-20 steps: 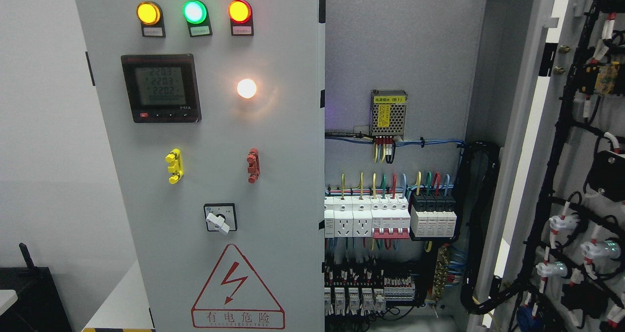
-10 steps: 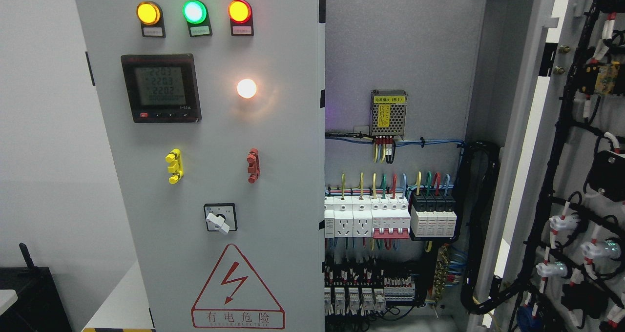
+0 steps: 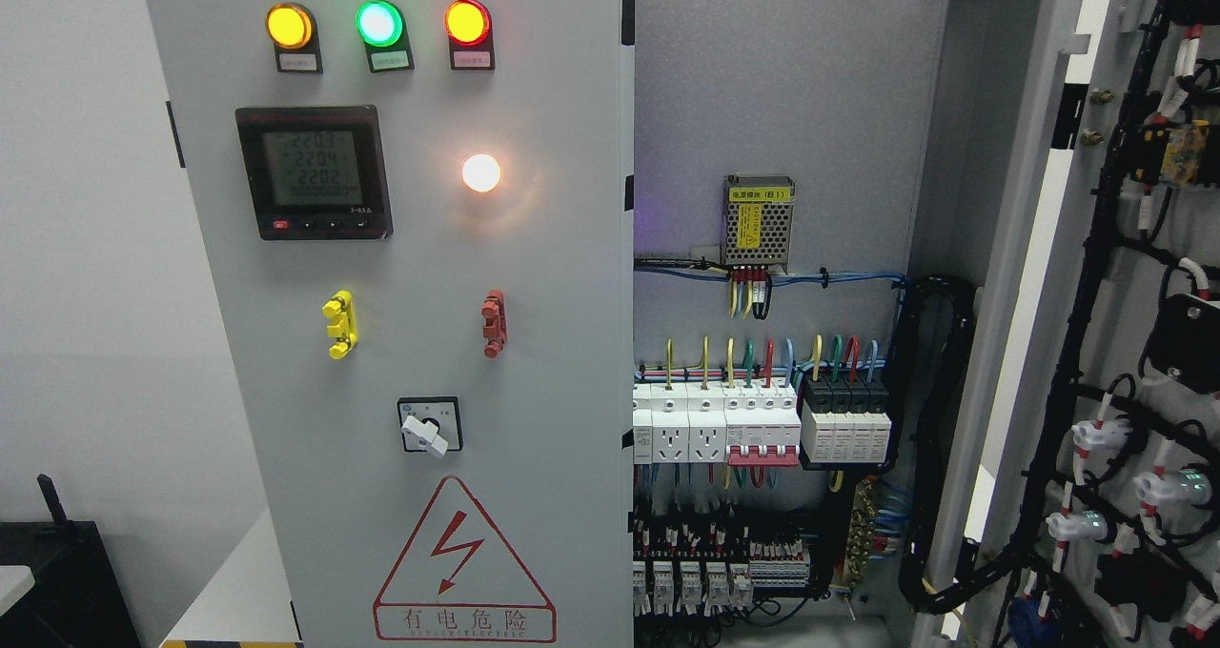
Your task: Open door with both hands
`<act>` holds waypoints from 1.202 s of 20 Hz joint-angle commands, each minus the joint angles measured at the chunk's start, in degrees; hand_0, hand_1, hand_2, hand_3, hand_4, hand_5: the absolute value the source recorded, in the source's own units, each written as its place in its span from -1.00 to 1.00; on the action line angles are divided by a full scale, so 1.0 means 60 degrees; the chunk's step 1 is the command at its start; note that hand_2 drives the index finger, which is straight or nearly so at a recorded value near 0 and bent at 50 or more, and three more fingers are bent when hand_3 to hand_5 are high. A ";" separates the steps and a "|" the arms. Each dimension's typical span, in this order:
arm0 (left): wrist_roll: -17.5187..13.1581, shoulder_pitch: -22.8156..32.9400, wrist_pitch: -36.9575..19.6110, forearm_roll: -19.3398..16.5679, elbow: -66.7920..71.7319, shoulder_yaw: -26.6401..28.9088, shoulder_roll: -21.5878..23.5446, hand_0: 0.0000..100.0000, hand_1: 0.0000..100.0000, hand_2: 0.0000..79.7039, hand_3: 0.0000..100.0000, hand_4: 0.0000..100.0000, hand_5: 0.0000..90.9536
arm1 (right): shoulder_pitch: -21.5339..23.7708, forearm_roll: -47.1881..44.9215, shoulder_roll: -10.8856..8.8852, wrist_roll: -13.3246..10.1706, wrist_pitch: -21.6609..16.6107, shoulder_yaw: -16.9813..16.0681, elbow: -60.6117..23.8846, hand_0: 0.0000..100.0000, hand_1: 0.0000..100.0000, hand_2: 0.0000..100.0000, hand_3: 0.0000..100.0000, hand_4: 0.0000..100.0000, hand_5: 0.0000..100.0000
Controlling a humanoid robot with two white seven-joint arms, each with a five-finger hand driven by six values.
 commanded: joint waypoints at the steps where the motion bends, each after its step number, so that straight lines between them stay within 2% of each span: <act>1: 0.0054 -0.0223 0.0254 -0.0348 0.1147 0.0603 -0.1138 -1.00 -1.00 -1.00 -1.00 -0.94 -1.00 | 0.1130 -0.0023 -0.0711 -0.0019 -0.0020 0.0029 -0.3484 -0.79 -1.00 -1.00 -1.00 -1.00 -1.00; 2: 0.0069 -0.0209 0.0254 -0.0348 0.1147 0.0603 -0.1138 -1.00 -1.00 -1.00 -1.00 -0.94 -1.00 | 0.1379 -0.0023 -0.0857 -0.0034 -0.0020 0.0058 -0.4041 -0.79 -1.00 -1.00 -1.00 -1.00 -1.00; 5: 0.0069 -0.0223 0.0181 -0.0333 0.1162 0.0603 -0.1138 -1.00 -1.00 -1.00 -1.00 -0.94 -1.00 | 0.2257 0.0021 -0.0989 -0.0034 -0.0034 0.0044 -0.5696 -0.79 -1.00 -1.00 -1.00 -1.00 -1.00; 9: 0.0069 -0.0223 0.0152 -0.0289 0.1147 0.0603 -0.1138 -1.00 -1.00 -1.00 -1.00 -0.94 -1.00 | 0.3605 -0.0008 -0.1340 -0.0034 -0.0136 0.0015 -0.7850 -0.79 -1.00 -1.00 -1.00 -1.00 -1.00; 12: 0.0098 -0.0223 0.0152 -0.0289 0.1118 0.0603 -0.1138 -1.00 -1.00 -1.00 -1.00 -0.94 -1.00 | 0.4353 -0.0023 -0.1707 -0.0034 -0.0647 -0.0058 -0.8877 -0.79 -1.00 -1.00 -1.00 -1.00 -1.00; 15: 0.0098 -0.0223 0.0152 -0.0231 0.1132 0.0603 -0.1138 -1.00 -1.00 -1.00 -1.00 -0.94 -1.00 | 0.5143 -0.0037 -0.1795 -0.0034 -0.1132 -0.0117 -0.9771 -0.79 -1.00 -1.00 -1.00 -1.00 -1.00; 19: 0.0083 -0.0296 0.0210 -0.0216 0.1132 0.0632 -0.1138 -1.00 -1.00 -1.00 -1.00 -0.94 -1.00 | 0.6111 -0.0067 -0.2044 -0.0034 -0.1426 -0.0103 -1.1133 -0.79 -1.00 -1.00 -1.00 -1.00 -1.00; 22: 0.0069 -0.0311 0.0254 -0.0201 0.1132 0.0983 -0.1138 -1.00 -1.00 -1.00 -1.00 -0.94 -1.00 | 0.6740 -0.0067 -0.2176 -0.0019 -0.1484 0.0014 -1.2274 -0.79 -1.00 -1.00 -1.00 -1.00 -1.00; 24: 0.0011 -0.0311 0.0254 -0.0201 0.1132 0.0984 -0.1138 -1.00 -1.00 -1.00 -1.00 -0.94 -1.00 | 0.7210 -0.0052 -0.2468 -0.0019 -0.1630 0.0247 -1.3038 -0.79 -1.00 -1.00 -1.00 -1.00 -1.00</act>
